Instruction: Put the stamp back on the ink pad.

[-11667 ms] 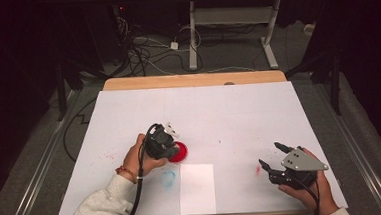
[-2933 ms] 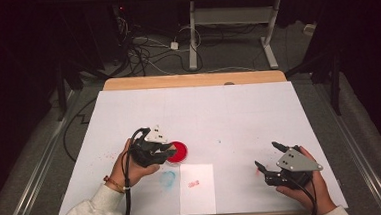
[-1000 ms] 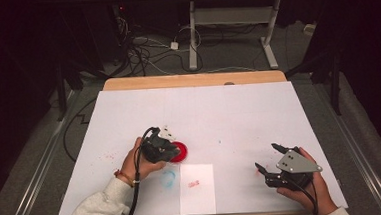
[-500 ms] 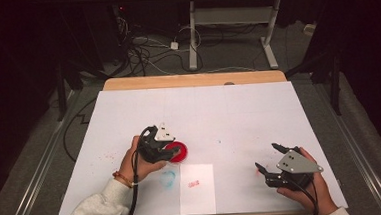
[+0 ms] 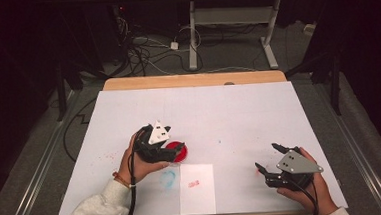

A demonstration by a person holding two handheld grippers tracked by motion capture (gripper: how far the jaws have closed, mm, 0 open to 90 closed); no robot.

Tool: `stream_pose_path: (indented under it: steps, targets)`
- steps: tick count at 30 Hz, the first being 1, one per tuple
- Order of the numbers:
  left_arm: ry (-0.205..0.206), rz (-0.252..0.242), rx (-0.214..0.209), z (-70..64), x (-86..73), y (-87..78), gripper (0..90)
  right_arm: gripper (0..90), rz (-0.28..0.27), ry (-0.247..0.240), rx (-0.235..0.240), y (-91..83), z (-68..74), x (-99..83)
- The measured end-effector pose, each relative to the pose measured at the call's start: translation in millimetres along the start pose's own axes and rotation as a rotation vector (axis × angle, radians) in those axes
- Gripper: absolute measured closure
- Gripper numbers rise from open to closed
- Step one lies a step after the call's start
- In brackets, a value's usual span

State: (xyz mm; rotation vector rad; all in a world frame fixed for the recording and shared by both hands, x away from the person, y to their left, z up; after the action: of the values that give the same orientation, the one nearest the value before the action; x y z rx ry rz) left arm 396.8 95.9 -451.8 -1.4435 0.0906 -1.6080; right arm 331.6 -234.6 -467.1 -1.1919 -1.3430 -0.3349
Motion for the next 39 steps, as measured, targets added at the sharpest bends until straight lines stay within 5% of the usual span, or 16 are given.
stream_pose_path:
  steps: [12, 39]
  targets:
    - [0.025, -0.074, 0.050, -3.1, 7.2, -7.8, 17.1, 22.9, -0.004, 0.000, 0.003, -0.8, 0.8, 0.8]
    - [0.143, -0.088, 0.119, -15.5, 9.0, -30.3, 18.2, 22.8, -0.026, -0.007, 0.010, -4.7, 6.3, 5.8]
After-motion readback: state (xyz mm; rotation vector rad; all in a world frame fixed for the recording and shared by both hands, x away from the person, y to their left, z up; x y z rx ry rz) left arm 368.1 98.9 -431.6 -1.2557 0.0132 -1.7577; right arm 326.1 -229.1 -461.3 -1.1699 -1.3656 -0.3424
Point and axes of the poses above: each handheld gripper's, and its own axes: y roughly forward along the jaws, x roughly out of its top, z roughly to its left, the point moved 6 cm from there along y, roughly forward along the jaws, and after that the axes turned 10 degrees about y, right-handed, at the moved point
